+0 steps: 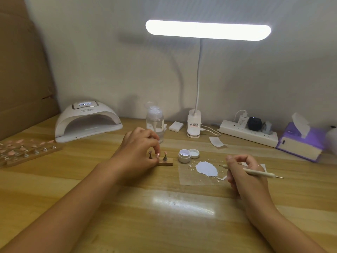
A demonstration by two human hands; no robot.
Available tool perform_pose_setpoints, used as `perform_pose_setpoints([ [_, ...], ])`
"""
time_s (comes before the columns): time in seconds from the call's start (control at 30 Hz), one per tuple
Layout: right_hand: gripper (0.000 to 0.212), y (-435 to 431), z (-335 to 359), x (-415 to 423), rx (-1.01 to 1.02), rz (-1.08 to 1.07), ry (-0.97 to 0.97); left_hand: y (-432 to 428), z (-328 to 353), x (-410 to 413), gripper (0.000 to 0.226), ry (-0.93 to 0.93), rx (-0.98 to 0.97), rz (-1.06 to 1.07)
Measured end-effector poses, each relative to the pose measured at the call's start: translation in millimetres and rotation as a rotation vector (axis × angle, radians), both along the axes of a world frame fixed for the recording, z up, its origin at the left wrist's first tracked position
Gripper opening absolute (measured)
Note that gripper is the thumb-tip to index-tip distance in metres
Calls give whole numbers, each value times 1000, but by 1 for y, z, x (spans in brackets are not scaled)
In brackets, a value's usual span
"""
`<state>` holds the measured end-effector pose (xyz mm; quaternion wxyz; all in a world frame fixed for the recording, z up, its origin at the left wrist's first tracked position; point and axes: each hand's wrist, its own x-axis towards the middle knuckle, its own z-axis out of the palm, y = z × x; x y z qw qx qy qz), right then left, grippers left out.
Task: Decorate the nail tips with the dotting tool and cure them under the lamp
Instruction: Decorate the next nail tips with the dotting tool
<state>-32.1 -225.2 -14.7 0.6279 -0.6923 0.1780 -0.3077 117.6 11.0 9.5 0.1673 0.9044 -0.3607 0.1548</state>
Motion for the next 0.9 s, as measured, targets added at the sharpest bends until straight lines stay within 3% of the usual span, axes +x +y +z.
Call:
perform_pose_setpoints([
  [0.23, 16, -3, 4, 0, -44, -15, -1, -1, 10, -5, 9, -104, 38, -45],
  [0.37, 3, -5, 5, 0, -99, -7, 107, -10, 23, -16, 8, 45, -164, -75],
  [0.47, 17, -6, 4, -1, -164, 3, 194, -35, 19, -39, 7, 318, -374, -232],
  [0.53, 20, -5, 3, -1, -216, -5, 230, -51, 8, -54, 8, 470, -409, -316],
  [0.9, 17, -4, 4, 0, -306, 28, 296, -64, -25, -64, 20, 536, -433, -264],
])
